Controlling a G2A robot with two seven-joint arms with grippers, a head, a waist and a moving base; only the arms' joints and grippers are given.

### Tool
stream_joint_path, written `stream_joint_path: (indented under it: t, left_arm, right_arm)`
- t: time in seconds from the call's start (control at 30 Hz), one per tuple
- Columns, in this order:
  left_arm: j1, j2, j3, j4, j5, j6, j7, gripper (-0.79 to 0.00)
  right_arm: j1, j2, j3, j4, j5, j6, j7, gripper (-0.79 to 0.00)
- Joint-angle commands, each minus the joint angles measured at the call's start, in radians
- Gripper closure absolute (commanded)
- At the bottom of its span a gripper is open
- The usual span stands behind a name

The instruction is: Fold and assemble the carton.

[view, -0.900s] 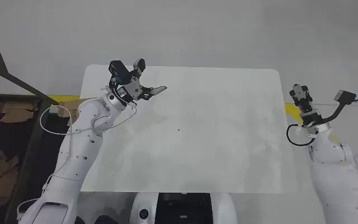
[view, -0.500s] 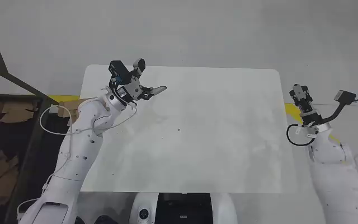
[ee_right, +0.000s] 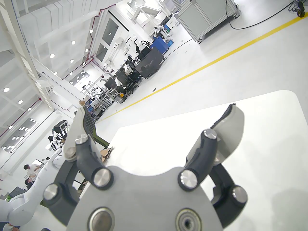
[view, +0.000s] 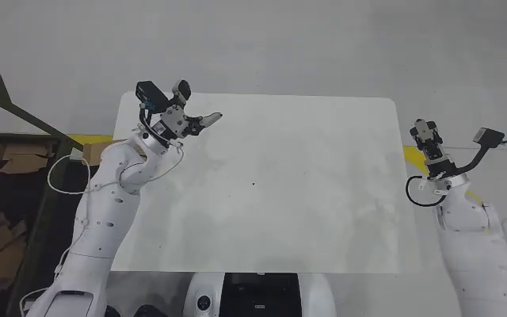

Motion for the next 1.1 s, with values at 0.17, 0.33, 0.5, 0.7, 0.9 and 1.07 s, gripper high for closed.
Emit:
stream_joint_path:
  t: [0.17, 0.33, 0.5, 0.7, 0.9, 1.07]
  left_arm:
    - [0.039, 0.019, -0.095, 0.059, -0.444, -0.083, -0.273, -0.785]
    - [0.061, 0.038, -0.151, 0.099, -0.763, -0.098, -0.498, -0.785]
    - [0.078, 0.056, -0.202, 0.136, -0.975, -0.020, -0.672, -0.785]
    - [0.096, 0.062, -0.219, 0.152, -1.094, 0.044, -0.741, -0.785]
    - [0.096, 0.062, -0.219, 0.152, -1.094, 0.044, -0.741, -0.785]
    - [0.096, 0.062, -0.219, 0.152, -1.094, 0.044, -0.741, -0.785]
  right_arm:
    - [0.000, 0.000, 0.000, 0.000, 0.000, 0.000, 0.000, -0.785]
    - [0.000, 0.000, 0.000, 0.000, 0.000, 0.000, 0.000, -0.785]
    - [0.000, 0.000, 0.000, 0.000, 0.000, 0.000, 0.000, -0.785]
    - [0.000, 0.000, 0.000, 0.000, 0.000, 0.000, 0.000, -0.785]
    - [0.000, 0.000, 0.000, 0.000, 0.000, 0.000, 0.000, -0.785]
    - [0.000, 0.000, 0.000, 0.000, 0.000, 0.000, 0.000, -0.785]
